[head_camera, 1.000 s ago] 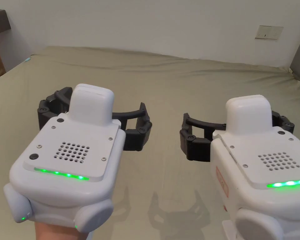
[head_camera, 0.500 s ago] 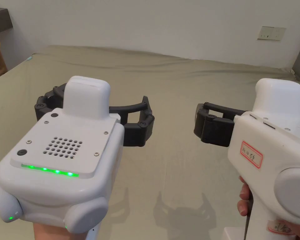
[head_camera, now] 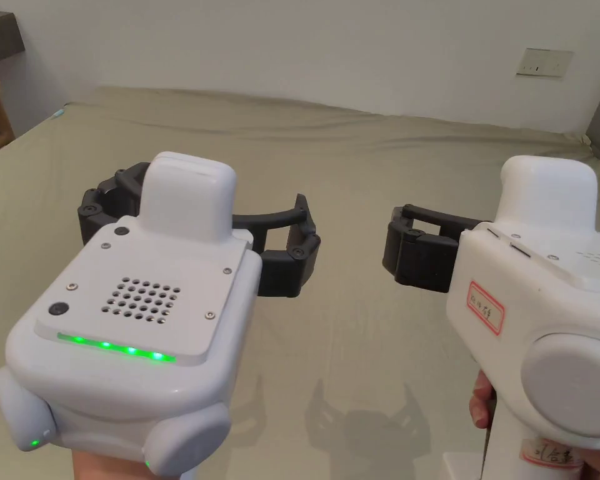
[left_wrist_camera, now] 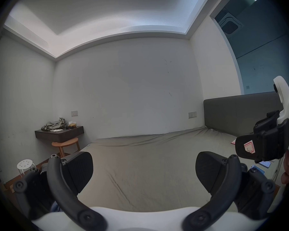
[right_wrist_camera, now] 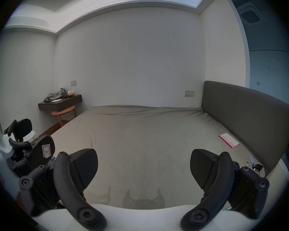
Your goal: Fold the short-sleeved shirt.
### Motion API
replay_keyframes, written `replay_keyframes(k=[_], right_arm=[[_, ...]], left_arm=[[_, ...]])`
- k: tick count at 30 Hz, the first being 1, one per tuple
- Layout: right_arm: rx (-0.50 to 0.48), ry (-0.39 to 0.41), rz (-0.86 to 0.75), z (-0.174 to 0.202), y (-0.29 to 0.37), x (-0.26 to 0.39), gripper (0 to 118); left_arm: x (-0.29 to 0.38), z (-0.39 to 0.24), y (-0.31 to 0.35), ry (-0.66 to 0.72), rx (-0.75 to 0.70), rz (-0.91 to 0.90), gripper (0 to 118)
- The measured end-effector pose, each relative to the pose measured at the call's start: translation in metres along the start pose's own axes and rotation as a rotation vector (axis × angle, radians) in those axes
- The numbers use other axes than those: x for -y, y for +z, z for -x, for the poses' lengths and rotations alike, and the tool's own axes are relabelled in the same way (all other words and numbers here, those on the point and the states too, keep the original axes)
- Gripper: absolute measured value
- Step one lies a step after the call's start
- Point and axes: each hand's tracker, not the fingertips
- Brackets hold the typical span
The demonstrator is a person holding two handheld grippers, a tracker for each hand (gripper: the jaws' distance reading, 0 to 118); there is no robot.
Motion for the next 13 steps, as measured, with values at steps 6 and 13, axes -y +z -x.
replay_keyframes(k=[6,13], right_arm=[[-0.015,-0.001,0.028,-0.006,-0.003,0.004,114],[0.018,0.252,-0.26,-0.004,-0.002,0.026,114]], left_arm=[[0.005,0.001,-0.002,-0.01,-0.011,0.016,118],[0.01,0.004,-0.005,-0.02,-0.04,0.015,118]])
